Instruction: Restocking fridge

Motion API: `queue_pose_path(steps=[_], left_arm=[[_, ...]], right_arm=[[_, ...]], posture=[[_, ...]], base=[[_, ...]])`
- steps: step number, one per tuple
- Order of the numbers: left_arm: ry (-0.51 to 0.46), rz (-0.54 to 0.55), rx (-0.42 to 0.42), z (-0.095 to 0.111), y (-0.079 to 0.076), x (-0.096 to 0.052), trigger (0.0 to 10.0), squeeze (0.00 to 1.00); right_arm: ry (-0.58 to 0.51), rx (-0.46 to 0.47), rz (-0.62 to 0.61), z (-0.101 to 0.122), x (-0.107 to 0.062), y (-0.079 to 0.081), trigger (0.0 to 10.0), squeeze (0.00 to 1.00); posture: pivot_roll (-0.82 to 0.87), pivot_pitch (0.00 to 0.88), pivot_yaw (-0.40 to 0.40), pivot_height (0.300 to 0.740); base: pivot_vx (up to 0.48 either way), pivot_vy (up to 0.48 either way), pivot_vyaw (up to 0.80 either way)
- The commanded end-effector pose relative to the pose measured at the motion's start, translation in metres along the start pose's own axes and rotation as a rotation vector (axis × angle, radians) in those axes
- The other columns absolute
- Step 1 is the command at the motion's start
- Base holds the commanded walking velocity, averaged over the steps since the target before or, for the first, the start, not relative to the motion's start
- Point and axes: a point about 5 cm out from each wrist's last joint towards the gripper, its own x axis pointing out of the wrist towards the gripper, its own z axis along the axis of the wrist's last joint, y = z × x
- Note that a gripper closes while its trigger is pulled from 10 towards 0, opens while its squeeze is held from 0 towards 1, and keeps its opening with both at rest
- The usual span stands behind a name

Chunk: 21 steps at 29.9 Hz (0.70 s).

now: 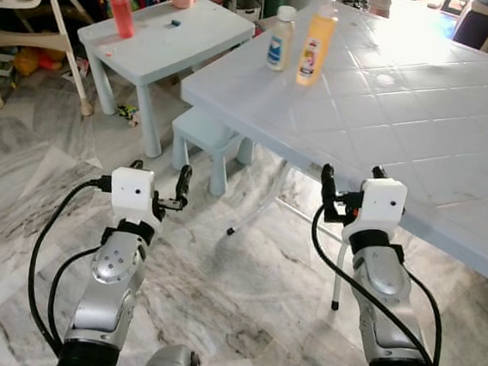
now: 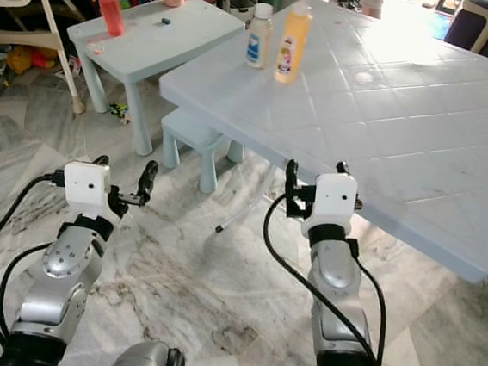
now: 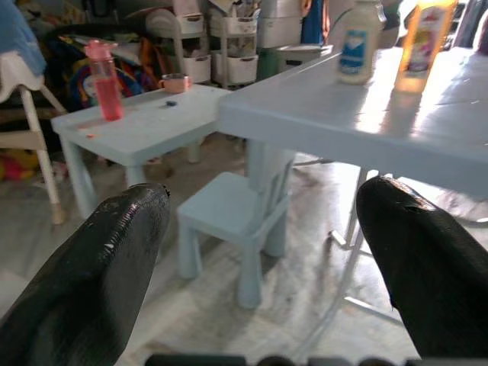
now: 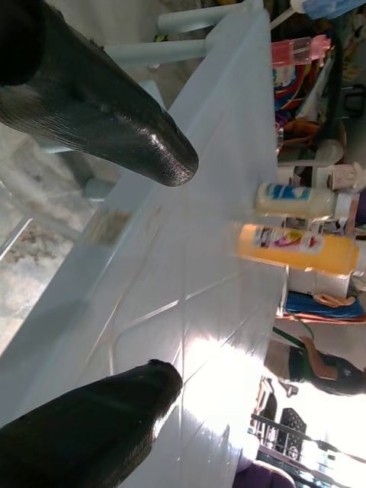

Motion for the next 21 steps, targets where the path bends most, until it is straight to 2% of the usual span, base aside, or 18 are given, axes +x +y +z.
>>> queue_pose_path(steps=[1,8,21], left_arm=[[-0.017,-0.014,0.013,0.0038,-0.0015,0.0025,10.0,0.0],[-0.034,-0.015,0.015,0.0066,-0.0029,0.0044,10.0,0.0],[-0.066,-0.015,0.016,0.0114,-0.0024,0.0077,10.0,0.0]], right_arm=[[-0.008,0.009,-0.019,0.0031,0.0009,-0.0025,10.0,0.0],[-0.049,-0.006,0.025,0.0102,0.0021,0.0046,10.0,0.0],[-0.056,0.001,0.039,0.0103,0.0031,0.0064,10.0,0.0]], posture=[[0.04,0.026,0.032,0.74],[0.04,0.021,0.032,0.74],[0.04,0.019,0.032,0.74]], base=[[0.337,0.341,-0.8],[0.37,0.307,-0.8],[0.394,0.273,-0.77]])
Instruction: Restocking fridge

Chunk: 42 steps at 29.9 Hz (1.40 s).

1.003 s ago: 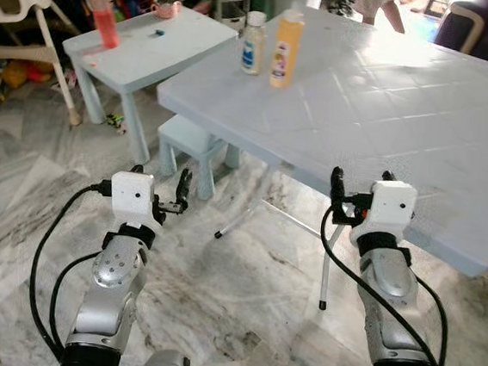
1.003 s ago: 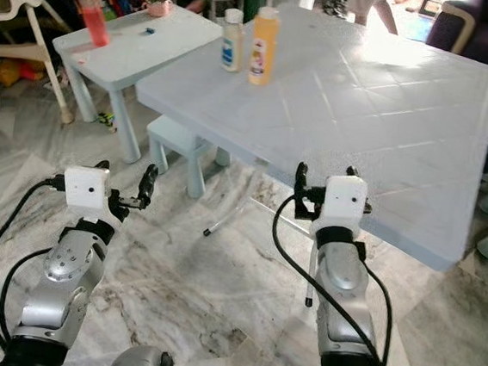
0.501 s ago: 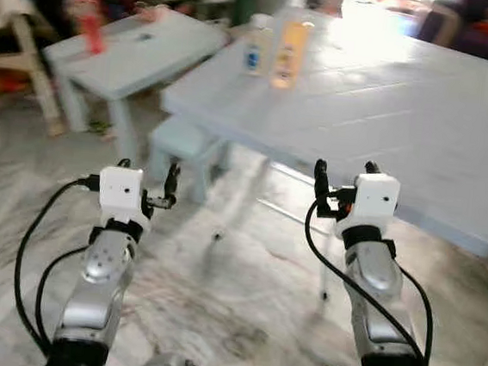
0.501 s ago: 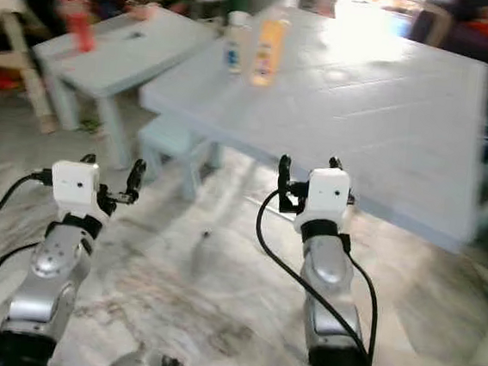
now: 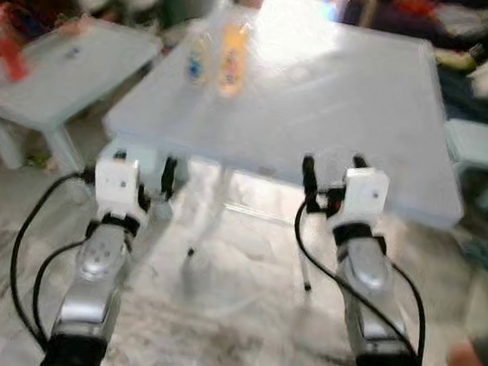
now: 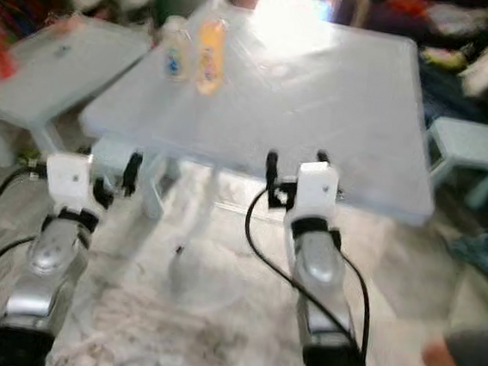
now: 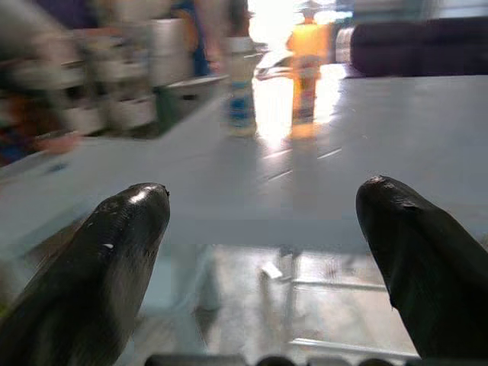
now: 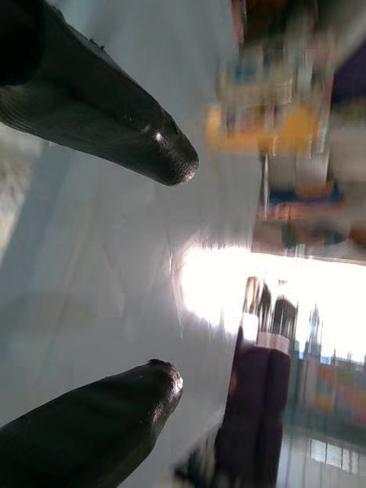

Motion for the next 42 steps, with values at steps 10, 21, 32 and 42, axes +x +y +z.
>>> queue_pose_path(steps=[10,21,32,42], left_arm=[[-0.029,-0.019,-0.029,0.007,-0.011,0.005,10.0,0.0],[-0.04,0.012,0.003,0.012,-0.003,0.007,10.0,0.0],[-0.065,-0.002,0.006,0.016,-0.005,0.006,10.0,0.0],[-0.068,-0.024,0.036,0.018,-0.004,0.005,10.0,0.0]], right_arm=[[-0.021,-0.043,0.017,0.003,-0.002,-0.005,10.0,0.0],[-0.027,-0.043,0.041,0.003,-0.003,-0.003,10.0,0.0],[-0.031,-0.021,0.012,0.002,-0.001,-0.002,10.0,0.0],[-0.005,-0.032,-0.043,0.001,0.006,-0.007,10.0,0.0]], posture=[[0.04,0.018,0.033,0.74],[0.05,0.022,0.027,0.74],[0.05,0.023,0.026,0.74],[0.05,0.034,0.032,0.74]], base=[[0.395,0.272,-0.02],[0.395,0.272,0.75],[0.17,0.099,0.16],[0.0,0.0,-0.22]])
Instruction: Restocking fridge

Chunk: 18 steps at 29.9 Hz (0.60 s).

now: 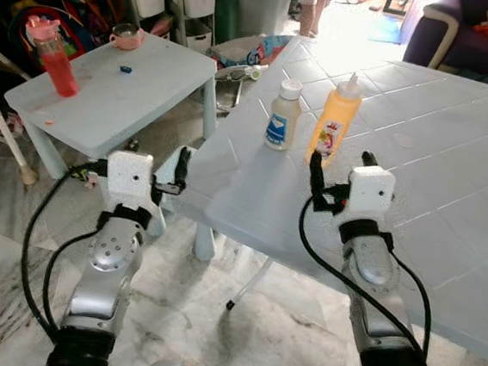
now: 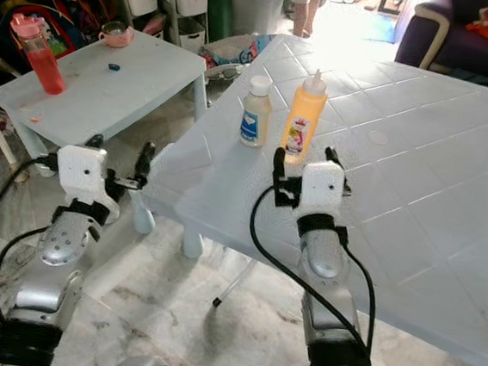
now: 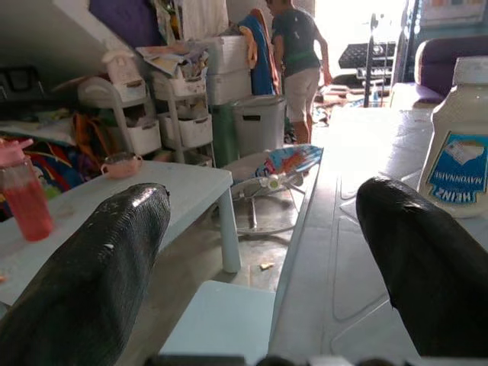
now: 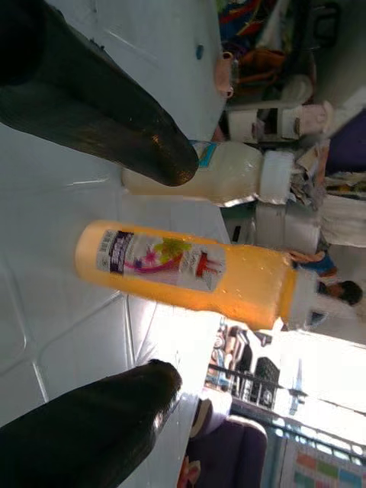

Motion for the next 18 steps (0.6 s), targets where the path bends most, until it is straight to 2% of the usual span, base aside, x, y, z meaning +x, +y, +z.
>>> queue_pose_path(steps=[1,7,18], left_arm=[[-0.012,-0.011,0.008,0.005,0.001,0.0,10.0,0.0],[-0.011,-0.007,0.021,0.007,0.004,-0.002,10.0,0.0],[-0.009,0.007,0.039,0.012,0.007,-0.006,10.0,0.0]], right_arm=[[0.007,-0.001,-0.032,0.0,0.001,-0.008,10.0,0.0],[-0.005,-0.005,-0.034,0.001,0.003,-0.008,10.0,0.0],[-0.074,-0.034,0.021,0.021,0.031,-0.006,10.0,0.0]], posture=[[0.06,0.043,0.036,0.74],[0.06,0.069,0.043,0.74],[0.07,0.142,0.048,0.74]], base=[[0.0,0.0,-0.8],[0.0,0.0,-0.74],[0.0,0.0,0.0]])
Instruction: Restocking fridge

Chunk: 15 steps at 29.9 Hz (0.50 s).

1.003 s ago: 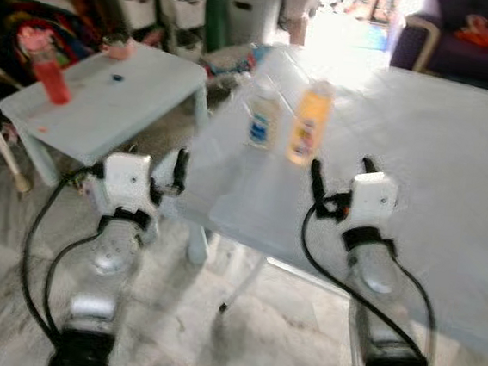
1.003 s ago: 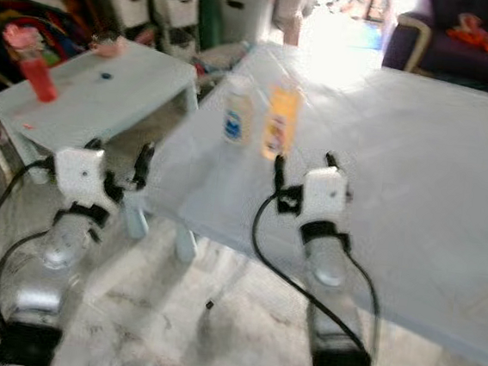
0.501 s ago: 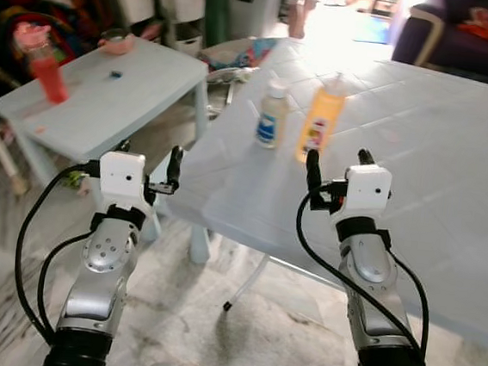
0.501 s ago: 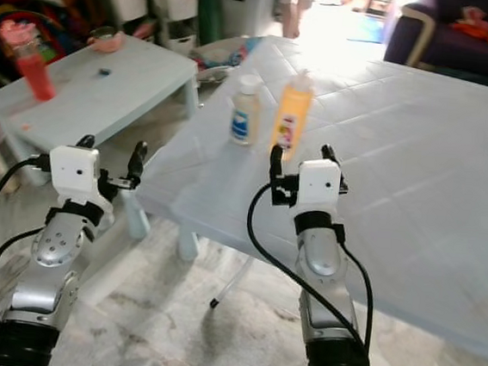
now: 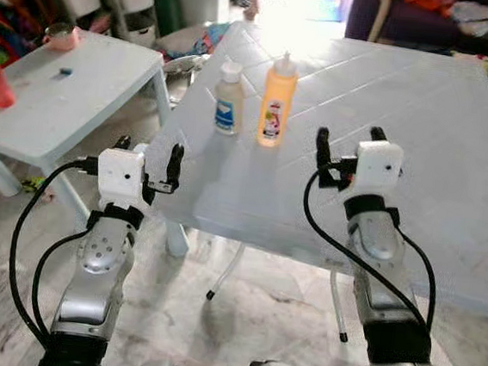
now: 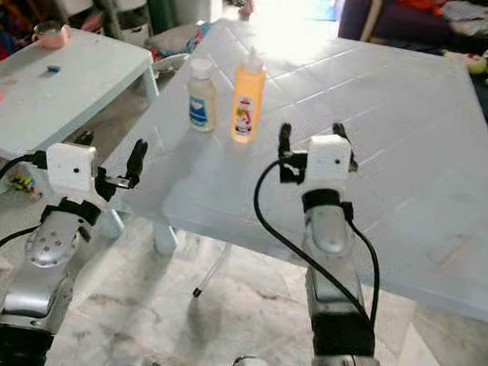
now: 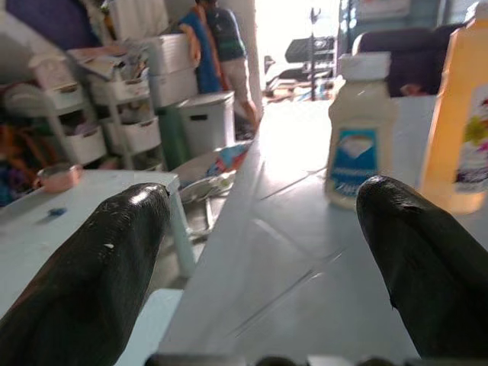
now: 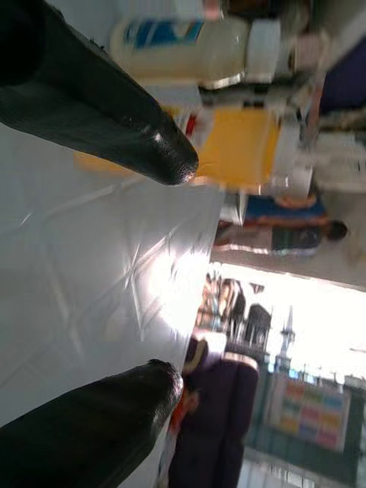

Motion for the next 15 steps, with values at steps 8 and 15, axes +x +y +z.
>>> queue_pose_path(steps=[8,15], left_arm=[[0.02,-0.015,0.034,0.002,-0.002,-0.009,10.0,0.0],[0.035,-0.025,0.042,0.003,0.0,-0.013,10.0,0.0]], right_arm=[[-0.057,0.013,0.073,0.014,0.023,0.0,10.0,0.0],[-0.114,-0.001,0.139,0.029,0.043,0.003,10.0,0.0]], posture=[[0.1,0.179,0.052,0.74],[0.12,0.19,0.058,0.74]], base=[[0.0,0.0,0.0],[0.0,0.0,0.0]])
